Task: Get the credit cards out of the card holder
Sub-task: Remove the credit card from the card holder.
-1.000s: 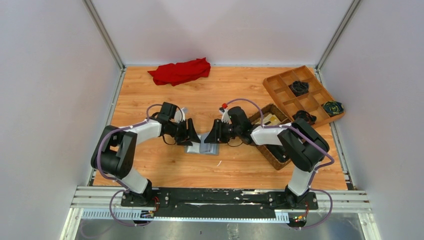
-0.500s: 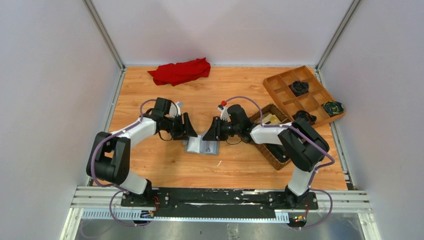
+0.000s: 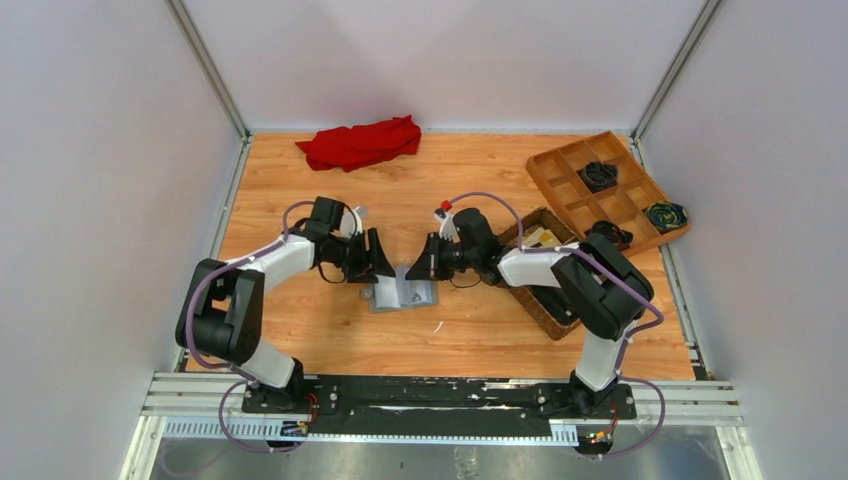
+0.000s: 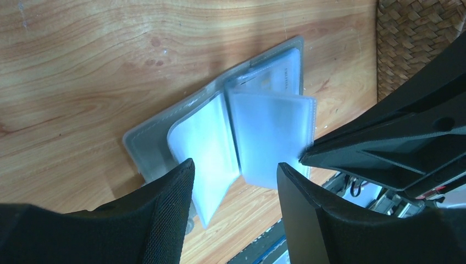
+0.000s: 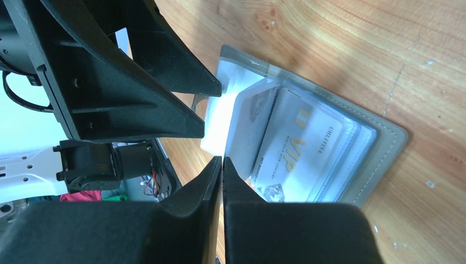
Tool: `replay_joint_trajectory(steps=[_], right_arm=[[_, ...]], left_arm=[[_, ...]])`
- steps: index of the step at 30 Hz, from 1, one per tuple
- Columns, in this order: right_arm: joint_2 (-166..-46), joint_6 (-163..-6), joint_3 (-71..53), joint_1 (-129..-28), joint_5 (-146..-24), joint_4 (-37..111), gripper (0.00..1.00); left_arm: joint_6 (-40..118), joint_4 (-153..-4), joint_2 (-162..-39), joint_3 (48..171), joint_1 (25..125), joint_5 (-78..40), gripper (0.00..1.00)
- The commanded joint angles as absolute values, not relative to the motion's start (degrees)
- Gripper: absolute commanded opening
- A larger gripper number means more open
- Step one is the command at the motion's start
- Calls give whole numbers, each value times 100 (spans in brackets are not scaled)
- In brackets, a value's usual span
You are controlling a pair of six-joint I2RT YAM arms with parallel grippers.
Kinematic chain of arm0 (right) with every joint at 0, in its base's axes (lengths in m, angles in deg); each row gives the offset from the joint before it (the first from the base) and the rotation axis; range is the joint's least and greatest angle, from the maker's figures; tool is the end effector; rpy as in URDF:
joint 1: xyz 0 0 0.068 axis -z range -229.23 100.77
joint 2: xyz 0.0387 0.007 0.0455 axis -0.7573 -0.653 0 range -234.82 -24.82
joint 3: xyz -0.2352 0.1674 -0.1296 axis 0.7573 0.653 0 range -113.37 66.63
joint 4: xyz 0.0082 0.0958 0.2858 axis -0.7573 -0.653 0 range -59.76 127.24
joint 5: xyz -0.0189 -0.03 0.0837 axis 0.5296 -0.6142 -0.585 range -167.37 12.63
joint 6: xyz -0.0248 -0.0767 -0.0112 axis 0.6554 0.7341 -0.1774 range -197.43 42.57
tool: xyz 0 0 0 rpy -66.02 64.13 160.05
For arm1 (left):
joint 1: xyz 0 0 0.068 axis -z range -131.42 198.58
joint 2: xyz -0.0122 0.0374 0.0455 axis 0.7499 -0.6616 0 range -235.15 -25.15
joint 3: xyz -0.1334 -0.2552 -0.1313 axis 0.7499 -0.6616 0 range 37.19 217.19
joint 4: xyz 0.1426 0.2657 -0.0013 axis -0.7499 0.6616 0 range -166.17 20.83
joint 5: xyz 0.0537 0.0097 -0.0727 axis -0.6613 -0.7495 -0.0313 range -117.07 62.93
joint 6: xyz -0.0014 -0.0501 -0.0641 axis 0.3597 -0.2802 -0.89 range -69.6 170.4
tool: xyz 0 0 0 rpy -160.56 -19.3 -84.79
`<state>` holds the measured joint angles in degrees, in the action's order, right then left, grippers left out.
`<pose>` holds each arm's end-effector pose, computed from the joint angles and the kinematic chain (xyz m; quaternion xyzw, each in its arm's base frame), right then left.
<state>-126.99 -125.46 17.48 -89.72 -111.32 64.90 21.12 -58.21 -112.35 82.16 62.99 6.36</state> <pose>0.2982 0.3063 0.1651 -0.1026 0.8169 0.5335 0.1938 0.3042 -0.1182 0.1580 -0.0464 0.9273 -0.3497 0.1253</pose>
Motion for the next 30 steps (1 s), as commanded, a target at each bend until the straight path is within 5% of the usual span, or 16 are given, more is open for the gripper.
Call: replay_joint_trajectory(steps=[1, 10, 15, 22, 30], right_arm=[[-12957, -12576, 1389, -9008, -11494, 6659, 10], [-13119, -12555, 1077, -9122, -11677, 6634, 24], [-13175, -12597, 1116, -9177, -11728, 6725, 26], [-13233, -12609, 1054, -9190, -11866, 6818, 25], [-13435, -12595, 811, -9345, -12132, 6788, 25]], left_arm=[[2120, -5960, -11377, 8137, 6286, 731, 60], [2101, -5899, -11391, 8149, 6282, 631, 60], [2098, -5804, -11295, 8149, 6282, 532, 58], [2180, -5525, -11176, 8175, 6258, 343, 42], [2239, -5121, -10971, 8267, 6143, 30, 46]])
